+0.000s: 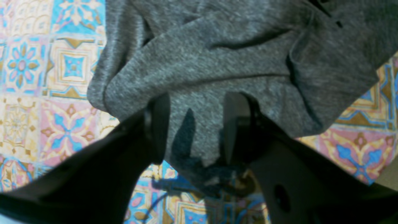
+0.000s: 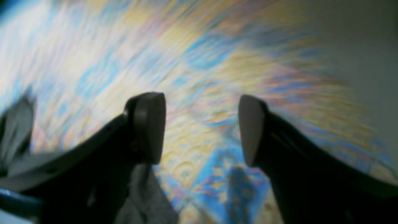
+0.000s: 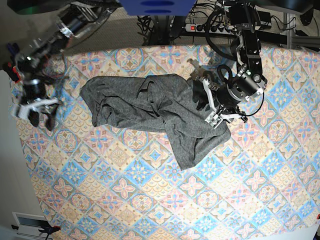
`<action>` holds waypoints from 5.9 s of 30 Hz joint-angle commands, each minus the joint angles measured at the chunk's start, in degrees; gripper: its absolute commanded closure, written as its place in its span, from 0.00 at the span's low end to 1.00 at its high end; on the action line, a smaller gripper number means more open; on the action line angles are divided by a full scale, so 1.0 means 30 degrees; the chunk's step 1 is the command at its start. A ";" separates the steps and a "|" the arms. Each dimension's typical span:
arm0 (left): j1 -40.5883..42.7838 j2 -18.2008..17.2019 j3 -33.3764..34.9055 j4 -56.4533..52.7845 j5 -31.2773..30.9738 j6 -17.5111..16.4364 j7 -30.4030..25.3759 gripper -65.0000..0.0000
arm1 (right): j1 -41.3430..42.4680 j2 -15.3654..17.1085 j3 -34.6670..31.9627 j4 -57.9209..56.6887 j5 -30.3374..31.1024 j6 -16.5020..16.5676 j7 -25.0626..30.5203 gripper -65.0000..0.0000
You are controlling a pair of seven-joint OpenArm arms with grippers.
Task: Layout the t-shirt on the table in an organized manner, then fold the t-shirt properly
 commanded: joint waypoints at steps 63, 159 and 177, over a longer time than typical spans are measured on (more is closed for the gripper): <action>0.0139 -0.0048 -0.0010 0.0271 -0.0260 0.0032 -0.0364 0.60 | -0.0334 -0.0118 -0.6084 -0.8894 0.0160 0.0405 -0.0896 0.98; 0.0843 -0.1250 0.0048 0.0271 -0.0348 0.0032 -0.0364 0.60 | 0.0164 -0.2140 -2.0765 0.2711 -2.0675 -0.2423 0.2181 0.61; 0.0843 -0.0576 0.0048 0.0271 -0.0319 0.0032 -0.0364 0.60 | -0.0832 -0.2052 -2.4428 0.2740 -2.0675 -0.2394 0.0071 0.62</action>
